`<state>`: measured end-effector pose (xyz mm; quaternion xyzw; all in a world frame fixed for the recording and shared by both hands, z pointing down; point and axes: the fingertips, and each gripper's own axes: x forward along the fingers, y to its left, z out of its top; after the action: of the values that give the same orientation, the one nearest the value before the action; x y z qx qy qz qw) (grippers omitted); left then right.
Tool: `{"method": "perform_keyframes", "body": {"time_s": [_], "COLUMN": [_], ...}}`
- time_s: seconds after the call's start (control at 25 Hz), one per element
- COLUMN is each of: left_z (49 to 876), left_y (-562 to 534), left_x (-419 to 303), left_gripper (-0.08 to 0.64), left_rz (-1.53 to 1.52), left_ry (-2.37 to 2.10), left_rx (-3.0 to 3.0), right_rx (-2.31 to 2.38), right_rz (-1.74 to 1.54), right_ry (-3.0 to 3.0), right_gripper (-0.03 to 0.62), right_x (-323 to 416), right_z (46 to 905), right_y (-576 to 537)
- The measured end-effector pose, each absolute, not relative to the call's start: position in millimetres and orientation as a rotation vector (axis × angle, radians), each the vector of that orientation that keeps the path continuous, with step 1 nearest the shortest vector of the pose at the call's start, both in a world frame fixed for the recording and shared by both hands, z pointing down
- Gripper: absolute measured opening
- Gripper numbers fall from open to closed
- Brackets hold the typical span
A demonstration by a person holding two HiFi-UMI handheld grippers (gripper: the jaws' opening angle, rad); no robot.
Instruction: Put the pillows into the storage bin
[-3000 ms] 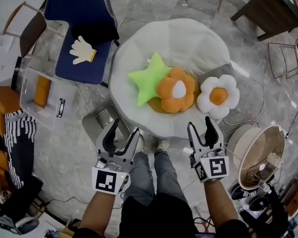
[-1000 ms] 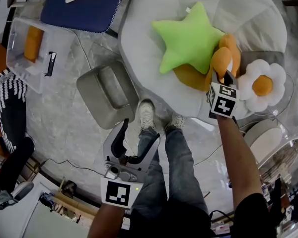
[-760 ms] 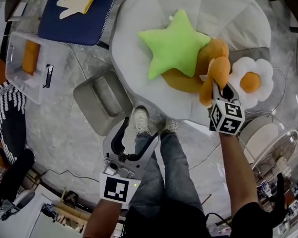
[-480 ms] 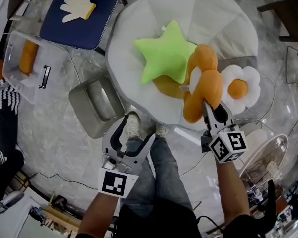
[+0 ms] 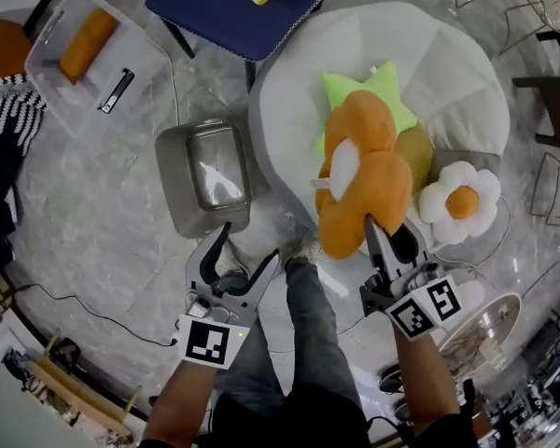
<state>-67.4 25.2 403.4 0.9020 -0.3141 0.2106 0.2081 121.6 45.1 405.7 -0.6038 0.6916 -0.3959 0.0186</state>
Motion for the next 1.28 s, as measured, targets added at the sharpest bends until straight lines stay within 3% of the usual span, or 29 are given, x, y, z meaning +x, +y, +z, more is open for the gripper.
{"method": "perform_keyframes", "body": {"time_s": [0.32, 0.56, 0.92, 1.28], "left_z": [408, 392, 399, 431], "left_y": [-4, -15, -25, -10], "left_x": [-208, -272, -323, -356], "left_gripper": [0.331, 0.331, 0.331, 0.331], "left_rz": [0.59, 0.635, 0.633, 0.547], "left_ry": [-0.993, -0.94, -0.963, -1.197], "left_rx": [2.491, 2.566, 2.575, 2.264], "right_rx": [-1.811, -1.803, -1.814, -1.788], "right_rz": [-1.297, -1.336, -1.431, -1.656], "right_ry": [2.294, 2.445, 2.546, 2.677], "right_gripper": [0.12, 0.121, 0.125, 0.129], "right_x": [-40, -141, -202, -215], "right_z": [442, 457, 502, 589], "right_y": [6, -25, -51, -39]}}
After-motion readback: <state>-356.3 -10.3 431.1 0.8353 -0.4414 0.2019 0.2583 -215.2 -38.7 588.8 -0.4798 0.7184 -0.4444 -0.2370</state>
